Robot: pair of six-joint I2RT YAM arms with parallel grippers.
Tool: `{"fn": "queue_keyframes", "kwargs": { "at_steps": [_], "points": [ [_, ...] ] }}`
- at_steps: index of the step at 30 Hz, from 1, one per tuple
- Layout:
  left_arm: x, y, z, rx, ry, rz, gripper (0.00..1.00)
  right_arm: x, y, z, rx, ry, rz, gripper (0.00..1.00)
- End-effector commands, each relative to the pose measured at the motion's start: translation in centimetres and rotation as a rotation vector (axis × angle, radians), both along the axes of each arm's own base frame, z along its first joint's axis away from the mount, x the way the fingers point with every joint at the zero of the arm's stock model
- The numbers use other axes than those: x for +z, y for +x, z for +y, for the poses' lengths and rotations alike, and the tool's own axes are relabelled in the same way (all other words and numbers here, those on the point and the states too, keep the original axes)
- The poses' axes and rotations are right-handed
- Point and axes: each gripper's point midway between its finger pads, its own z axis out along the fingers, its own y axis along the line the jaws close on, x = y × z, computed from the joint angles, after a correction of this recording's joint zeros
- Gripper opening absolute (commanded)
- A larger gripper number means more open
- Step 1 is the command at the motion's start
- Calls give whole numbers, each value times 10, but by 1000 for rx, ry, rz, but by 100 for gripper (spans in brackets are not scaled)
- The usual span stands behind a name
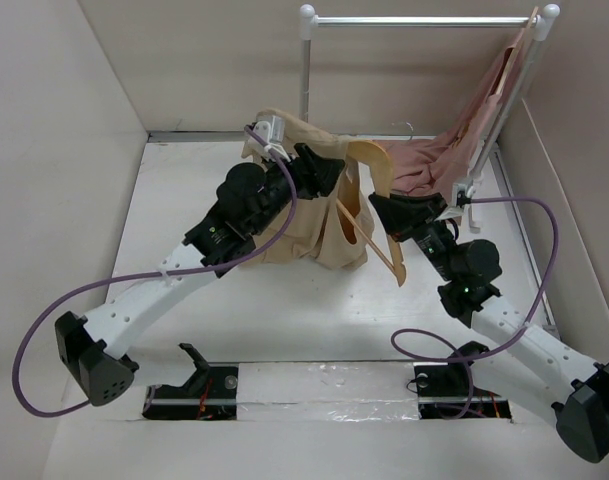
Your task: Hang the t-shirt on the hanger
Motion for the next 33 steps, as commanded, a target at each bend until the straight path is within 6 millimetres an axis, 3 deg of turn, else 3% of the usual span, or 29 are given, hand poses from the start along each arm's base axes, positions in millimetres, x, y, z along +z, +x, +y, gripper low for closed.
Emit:
{"fn": "queue_keyframes", "kwargs": {
  "at_steps": [1, 4, 5, 6, 12, 14, 15, 16, 21, 24, 28, 31, 33],
  "points": [
    [29, -4, -11, -61, -14, -60, 52, 41, -12, -10, -20, 79, -117, 0],
    [25, -2, -12, -59, -6, -60, 48, 42, -12, -10, -21, 80, -124, 0],
    [16, 3, -12, -43, 25, -36, 49, 43, -12, -10, -21, 82, -120, 0],
    [22, 5, -12, -35, 37, -46, 50, 43, -11, -9, -21, 77, -113, 0],
    [10, 18, -18, -15, 110, -13, 54, 43, -9, -6, -10, 80, -117, 0],
    [11, 21, -16, 3, 118, -20, 48, 46, -12, -3, 6, 80, -123, 0],
    [9, 21, -17, 1, 120, -21, 42, 46, -12, -3, 6, 84, -123, 0],
    [10, 22, -18, -1, 122, -23, 29, 46, -12, -4, 2, 90, -121, 0],
    [-2, 28, -19, 17, 146, -3, 2, 51, -15, -6, 4, 100, -132, 0],
    [0, 27, -22, 4, 147, -9, 0, 49, -14, -6, 0, 88, -115, 0],
    [7, 5, -44, -166, 93, -36, 0, 44, -10, -1, 4, 93, -108, 0],
    [11, -20, -69, -300, 110, -67, 0, 40, -2, 1, -7, 96, -93, 0],
    [10, -49, -93, -343, 155, -83, 0, 41, 1, 1, -20, 102, -103, 0]
  ]
}}
